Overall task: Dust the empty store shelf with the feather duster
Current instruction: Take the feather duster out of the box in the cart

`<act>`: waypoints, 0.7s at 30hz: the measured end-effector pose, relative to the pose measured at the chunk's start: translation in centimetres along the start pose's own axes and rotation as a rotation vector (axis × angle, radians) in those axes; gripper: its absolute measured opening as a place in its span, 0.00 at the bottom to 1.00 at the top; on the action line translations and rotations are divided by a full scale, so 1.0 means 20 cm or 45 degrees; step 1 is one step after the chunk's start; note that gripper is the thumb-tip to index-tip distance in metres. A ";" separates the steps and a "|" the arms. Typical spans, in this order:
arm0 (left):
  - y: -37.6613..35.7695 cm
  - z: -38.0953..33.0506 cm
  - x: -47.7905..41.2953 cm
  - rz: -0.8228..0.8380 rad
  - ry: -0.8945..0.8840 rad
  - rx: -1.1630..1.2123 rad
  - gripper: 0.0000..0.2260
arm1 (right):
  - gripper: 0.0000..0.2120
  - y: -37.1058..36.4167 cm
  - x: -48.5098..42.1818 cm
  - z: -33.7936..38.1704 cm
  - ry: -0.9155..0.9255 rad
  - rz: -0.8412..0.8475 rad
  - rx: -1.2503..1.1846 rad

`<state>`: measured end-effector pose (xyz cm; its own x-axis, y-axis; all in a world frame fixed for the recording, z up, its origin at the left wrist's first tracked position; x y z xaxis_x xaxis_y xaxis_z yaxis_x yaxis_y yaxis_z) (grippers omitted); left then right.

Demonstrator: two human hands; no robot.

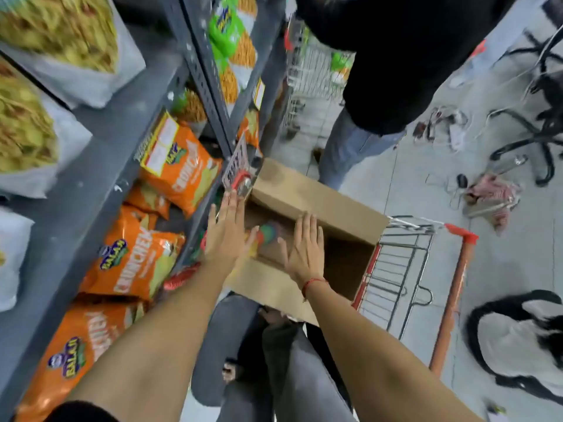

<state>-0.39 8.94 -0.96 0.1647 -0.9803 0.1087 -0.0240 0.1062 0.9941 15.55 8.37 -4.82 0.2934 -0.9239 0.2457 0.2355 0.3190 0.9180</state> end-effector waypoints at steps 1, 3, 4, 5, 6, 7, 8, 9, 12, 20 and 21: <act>-0.09 0.02 0.00 0.070 0.037 -0.006 0.34 | 0.33 -0.07 -0.01 0.00 -0.019 0.056 -0.010; -0.25 0.05 0.01 0.214 0.095 -0.006 0.36 | 0.33 -0.18 -0.04 0.01 -0.049 0.093 -0.029; -0.32 0.07 0.01 0.297 0.114 -0.032 0.37 | 0.33 -0.23 -0.04 0.01 -0.057 0.114 -0.031; -0.42 0.08 0.03 0.397 0.133 -0.066 0.38 | 0.33 -0.29 -0.04 0.01 -0.061 0.138 -0.042; -0.49 0.09 0.05 0.495 0.138 -0.097 0.39 | 0.32 -0.33 -0.03 0.02 -0.054 0.154 -0.050; -0.57 0.11 0.07 0.585 0.145 -0.124 0.39 | 0.32 -0.38 -0.03 0.03 -0.046 0.182 -0.052; -0.63 0.13 0.09 0.672 0.159 -0.142 0.39 | 0.32 -0.42 -0.03 0.04 -0.036 0.201 -0.063; -0.69 0.15 0.11 0.737 0.167 -0.178 0.38 | 0.32 -0.45 -0.03 0.04 -0.034 0.215 -0.072; -0.78 0.19 0.17 0.863 0.226 -0.267 0.28 | 0.30 -0.52 0.00 0.07 -0.003 0.262 -0.109; -0.73 0.20 0.17 0.773 0.052 -0.380 0.16 | 0.29 -0.58 0.05 0.12 0.043 0.378 -0.090; -0.71 0.20 0.17 0.783 0.032 -0.395 0.16 | 0.29 -0.57 0.05 0.12 0.042 0.378 -0.082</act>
<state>-3.35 3.40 -14.66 0.2342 -0.7232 0.6497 0.1621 0.6880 0.7074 10.89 3.26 -14.24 0.3879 -0.7811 0.4892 0.1931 0.5879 0.7855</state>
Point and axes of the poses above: each hand's wrist, its own x-axis away from the middle knuckle, its own y-axis out of the back of the hand, z = x × y, the point moved 9 cm from there along -x, towards the middle knuckle, and after that the axes turned 7 degrees about y, right-handed, at the moved point
